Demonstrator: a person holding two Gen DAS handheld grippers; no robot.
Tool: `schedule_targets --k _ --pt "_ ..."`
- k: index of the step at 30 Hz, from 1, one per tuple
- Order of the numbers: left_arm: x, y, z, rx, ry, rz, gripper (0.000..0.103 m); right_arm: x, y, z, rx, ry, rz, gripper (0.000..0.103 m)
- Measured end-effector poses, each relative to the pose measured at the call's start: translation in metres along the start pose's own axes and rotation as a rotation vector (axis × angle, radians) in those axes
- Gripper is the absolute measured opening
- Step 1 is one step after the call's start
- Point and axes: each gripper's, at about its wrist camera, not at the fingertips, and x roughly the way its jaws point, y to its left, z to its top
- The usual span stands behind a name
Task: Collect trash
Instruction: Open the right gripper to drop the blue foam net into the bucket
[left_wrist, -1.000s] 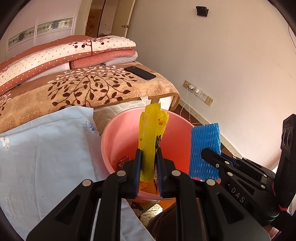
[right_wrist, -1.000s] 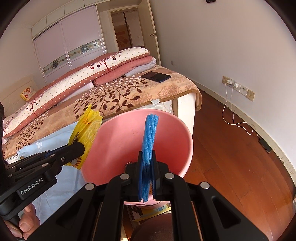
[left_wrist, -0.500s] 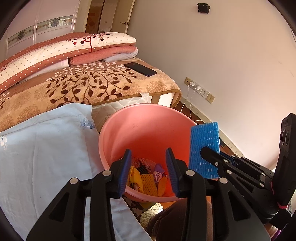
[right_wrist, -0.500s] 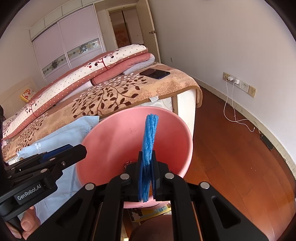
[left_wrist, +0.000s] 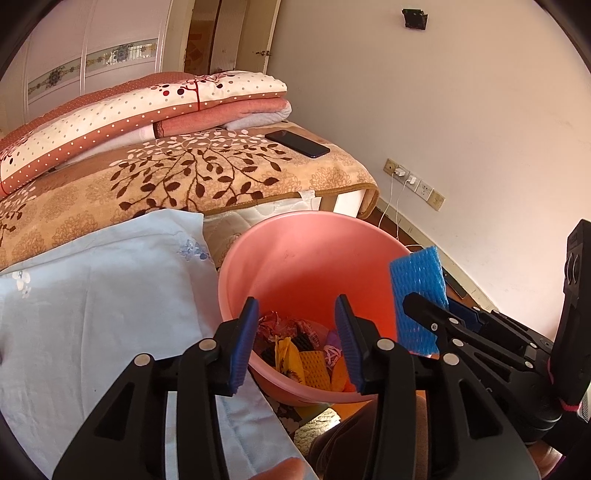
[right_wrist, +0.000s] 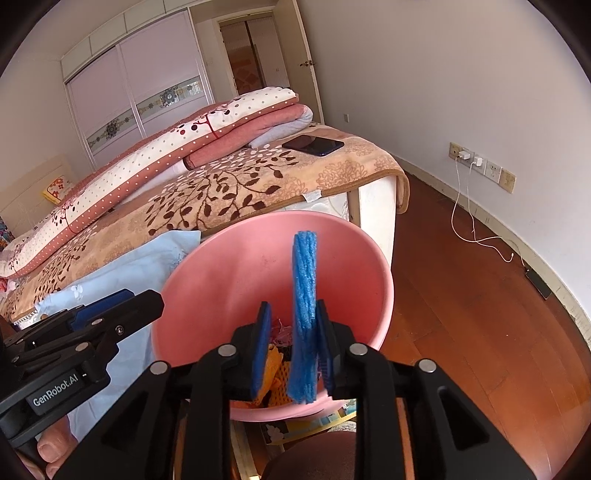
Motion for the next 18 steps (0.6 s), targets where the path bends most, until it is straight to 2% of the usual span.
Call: schedule_targets --k 8,10,11,12,18 --pt "-0.008 -0.001 0.000 0.012 -0.041 0.020 0.043 -0.006 0.002 0.000 -0.011 -0.009 0.013 0.025" --pt "-0.010 -0.002 0.001 0.018 -0.048 0.024 0.043 -0.009 0.003 -0.001 -0.012 -0.018 0.015 0.031" --pt "-0.011 -0.002 0.001 0.020 -0.052 0.025 0.043 -0.012 0.004 0.000 -0.011 -0.027 0.017 0.041" --pt "-0.013 -0.003 0.001 0.020 -0.057 0.026 0.043 -0.015 0.005 0.000 -0.011 -0.037 0.022 0.045" --pt "-0.023 -0.002 0.000 0.016 -0.079 0.030 0.043 -0.030 0.016 -0.002 -0.060 -0.074 0.021 0.048"
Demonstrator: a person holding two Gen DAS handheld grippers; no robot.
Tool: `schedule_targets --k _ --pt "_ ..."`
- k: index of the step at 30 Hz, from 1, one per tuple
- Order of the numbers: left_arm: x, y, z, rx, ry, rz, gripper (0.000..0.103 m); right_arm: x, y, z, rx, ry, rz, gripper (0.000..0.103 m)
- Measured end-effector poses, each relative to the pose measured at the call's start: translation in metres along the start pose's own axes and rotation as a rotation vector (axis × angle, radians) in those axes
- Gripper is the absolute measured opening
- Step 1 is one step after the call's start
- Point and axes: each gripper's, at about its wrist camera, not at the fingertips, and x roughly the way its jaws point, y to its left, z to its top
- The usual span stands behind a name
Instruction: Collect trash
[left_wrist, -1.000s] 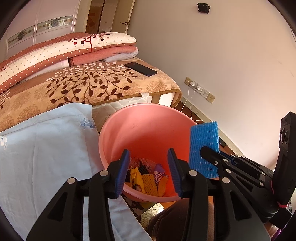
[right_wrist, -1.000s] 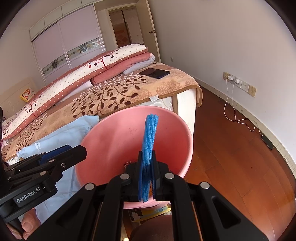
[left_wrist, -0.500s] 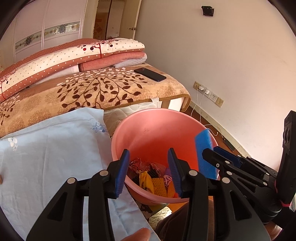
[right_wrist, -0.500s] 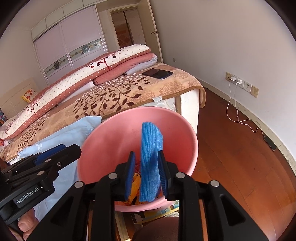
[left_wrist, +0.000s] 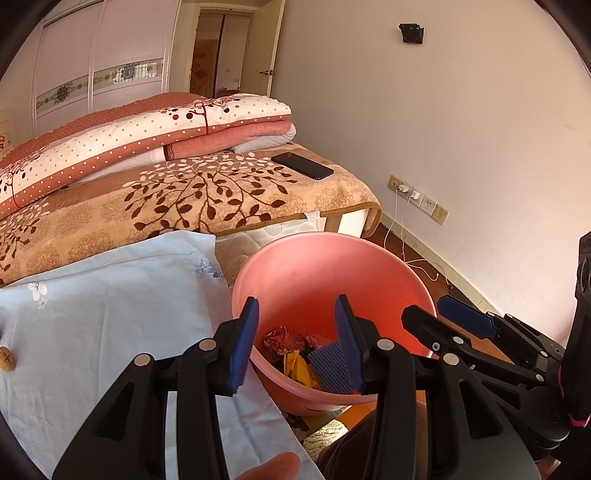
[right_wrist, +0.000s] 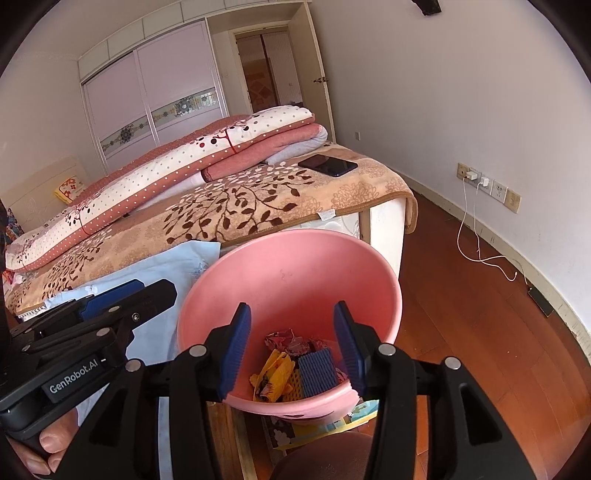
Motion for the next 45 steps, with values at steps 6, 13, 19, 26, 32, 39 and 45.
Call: schedule_targets --k 6,13,19,26,32,39,45 --pt "-0.013 0.001 -0.001 -0.007 -0.030 0.017 0.043 -0.017 0.010 -0.003 -0.037 -0.030 -0.017 0.057" --pt "-0.034 0.004 -0.002 -0.011 -0.078 0.042 0.043 -0.036 0.020 -0.007 -0.060 -0.055 -0.031 0.063" --pt "-0.050 0.008 -0.006 -0.015 -0.097 0.049 0.043 -0.050 0.028 -0.009 -0.063 -0.080 -0.046 0.067" --pt "-0.066 0.012 -0.012 -0.013 -0.118 0.056 0.043 -0.062 0.039 -0.013 -0.072 -0.099 -0.051 0.070" --pt "-0.077 0.016 -0.018 -0.023 -0.130 0.060 0.043 -0.071 0.046 -0.018 -0.081 -0.105 -0.054 0.071" --pt "-0.086 0.016 -0.022 -0.029 -0.140 0.052 0.043 -0.078 0.049 -0.020 -0.084 -0.109 -0.059 0.071" --pt "-0.088 0.017 -0.027 -0.029 -0.133 0.049 0.043 -0.082 0.051 -0.024 -0.082 -0.106 -0.062 0.071"
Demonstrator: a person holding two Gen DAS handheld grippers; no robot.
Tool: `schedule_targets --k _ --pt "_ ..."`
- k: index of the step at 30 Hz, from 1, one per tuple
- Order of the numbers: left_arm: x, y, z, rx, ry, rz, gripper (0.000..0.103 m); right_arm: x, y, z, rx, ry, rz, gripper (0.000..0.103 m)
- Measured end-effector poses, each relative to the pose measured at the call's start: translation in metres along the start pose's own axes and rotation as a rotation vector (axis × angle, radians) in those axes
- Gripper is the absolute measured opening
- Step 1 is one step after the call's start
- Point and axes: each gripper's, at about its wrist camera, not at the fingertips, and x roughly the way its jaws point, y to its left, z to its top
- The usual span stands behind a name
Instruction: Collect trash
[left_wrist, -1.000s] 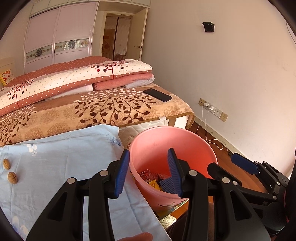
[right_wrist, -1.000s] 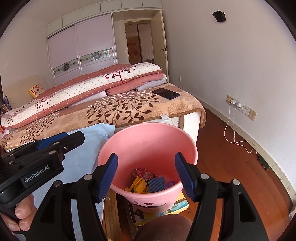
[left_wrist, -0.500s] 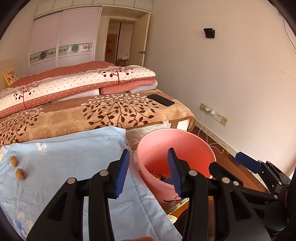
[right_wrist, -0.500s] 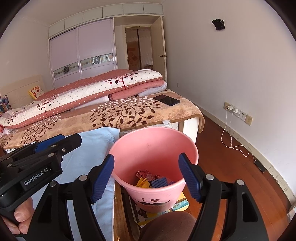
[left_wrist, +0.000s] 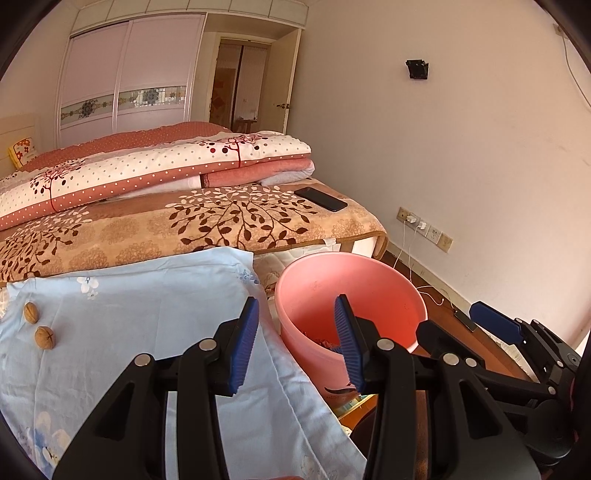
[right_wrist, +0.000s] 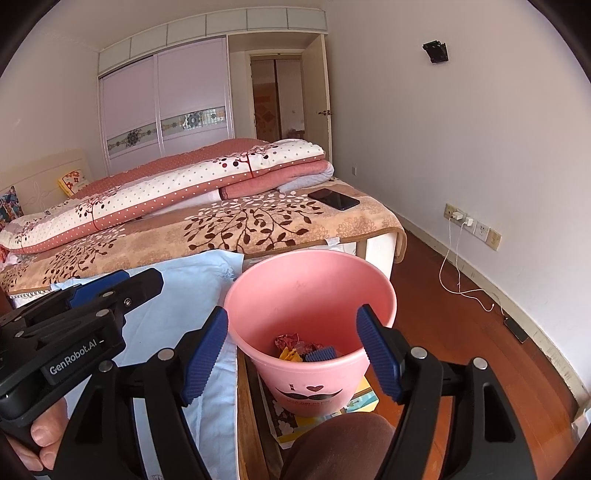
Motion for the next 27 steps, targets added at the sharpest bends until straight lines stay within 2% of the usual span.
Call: schedule_targets --k 27 --pt "0.0041 0.0048 -0.0082 -0.013 0.019 0.022 0.043 -0.0088 -0.0054 -0.0028 0.055 -0.012 0.005 0.071"
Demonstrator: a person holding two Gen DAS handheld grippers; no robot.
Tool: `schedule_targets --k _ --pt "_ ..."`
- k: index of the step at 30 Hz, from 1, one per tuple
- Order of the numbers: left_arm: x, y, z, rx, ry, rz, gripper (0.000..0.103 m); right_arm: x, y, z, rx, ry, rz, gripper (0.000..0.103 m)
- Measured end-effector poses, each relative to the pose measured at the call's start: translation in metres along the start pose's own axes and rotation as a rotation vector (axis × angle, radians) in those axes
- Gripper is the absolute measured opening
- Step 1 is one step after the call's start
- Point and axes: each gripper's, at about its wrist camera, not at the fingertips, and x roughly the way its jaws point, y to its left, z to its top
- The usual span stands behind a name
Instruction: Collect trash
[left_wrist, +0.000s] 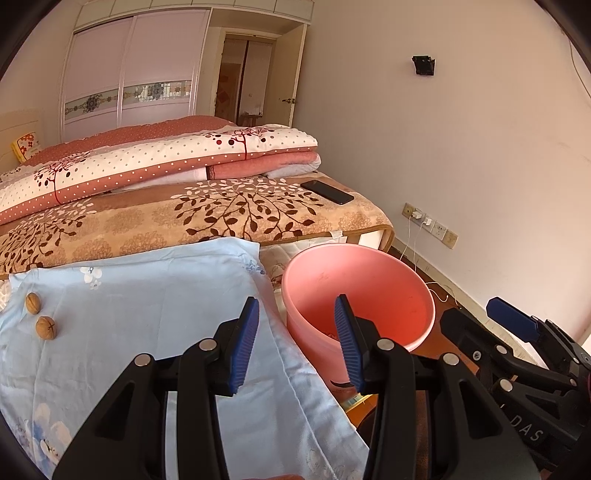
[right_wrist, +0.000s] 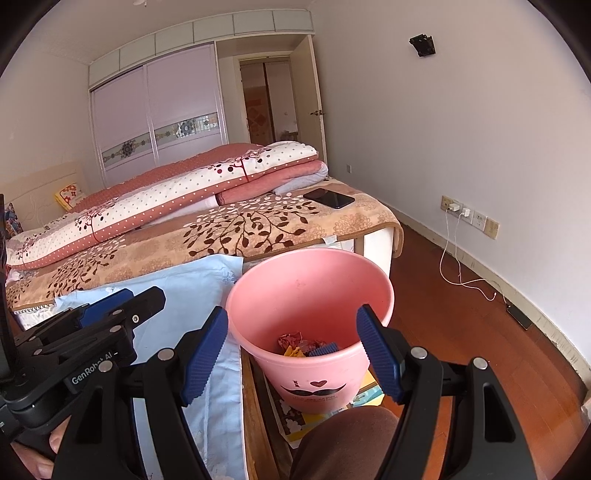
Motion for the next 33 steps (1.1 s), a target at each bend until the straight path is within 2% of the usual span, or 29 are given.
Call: schedule_targets --k 33 --pt "0.0090 0.0023 -0.0061 0.003 0.038 0.004 0.043 0.0055 0.0043 -0.0031 -0.001 0.022 0.007 0.071"
